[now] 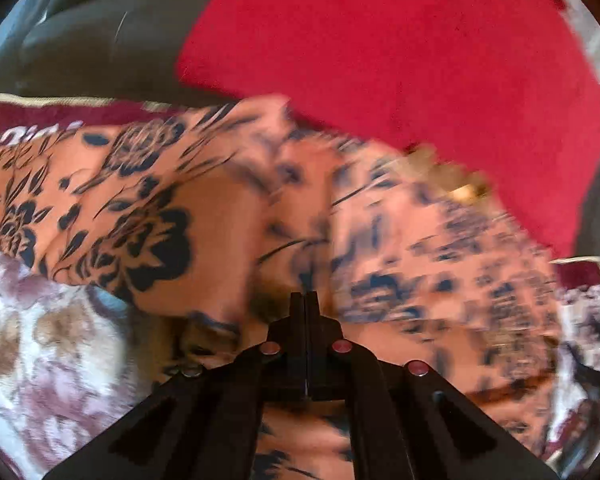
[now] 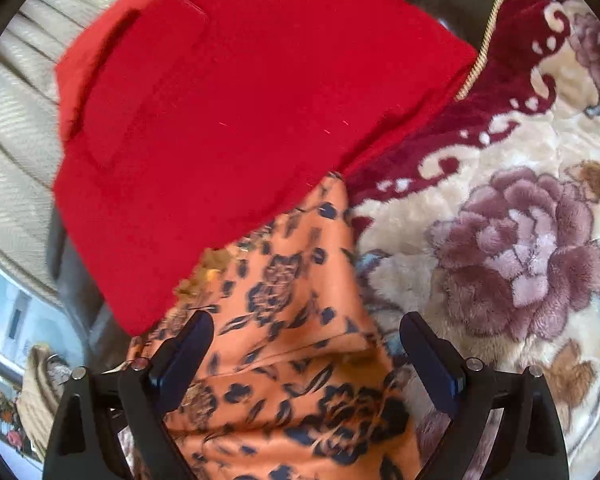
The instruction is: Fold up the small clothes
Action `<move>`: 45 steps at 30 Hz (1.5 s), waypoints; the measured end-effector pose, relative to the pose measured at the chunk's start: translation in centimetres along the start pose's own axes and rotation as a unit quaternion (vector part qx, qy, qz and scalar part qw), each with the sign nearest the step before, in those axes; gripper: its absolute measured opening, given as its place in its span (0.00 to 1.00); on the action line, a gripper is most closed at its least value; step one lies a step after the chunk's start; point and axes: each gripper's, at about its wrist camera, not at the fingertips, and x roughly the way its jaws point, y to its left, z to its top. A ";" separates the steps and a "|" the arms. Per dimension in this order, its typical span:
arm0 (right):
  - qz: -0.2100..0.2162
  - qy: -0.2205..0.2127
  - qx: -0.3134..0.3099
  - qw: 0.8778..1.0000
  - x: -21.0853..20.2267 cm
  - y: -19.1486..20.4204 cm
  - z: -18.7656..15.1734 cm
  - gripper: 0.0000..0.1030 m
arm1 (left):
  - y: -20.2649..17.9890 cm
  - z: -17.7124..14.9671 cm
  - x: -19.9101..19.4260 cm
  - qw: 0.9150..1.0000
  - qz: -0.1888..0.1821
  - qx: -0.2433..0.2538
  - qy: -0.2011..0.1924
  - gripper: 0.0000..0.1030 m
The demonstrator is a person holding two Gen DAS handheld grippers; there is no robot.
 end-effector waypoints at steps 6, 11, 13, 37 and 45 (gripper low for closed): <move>-0.002 0.001 0.006 1.000 0.6 -0.3 -0.9 0.93 | -2.3 0.8 0.2 0.999 0.002 0.040 -0.025 0.77; -0.009 -0.005 -0.017 1.000 0.1 0.2 -0.9 0.93 | -3.3 1.0 5.1 0.997 0.052 0.034 0.048 0.08; -0.010 -0.004 -0.020 1.000 0.1 0.2 -0.7 0.93 | -2.8 1.3 4.3 0.998 0.031 0.021 0.048 0.06; -0.109 0.084 -0.033 0.990 6.3 -0.5 3.2 0.16 | -0.5 -0.5 2.2 0.995 0.074 0.064 0.001 0.04; -0.048 0.078 -0.014 0.996 9.1 1.4 6.4 0.88 | -0.6 -0.9 1.9 0.995 0.074 0.073 -0.002 0.05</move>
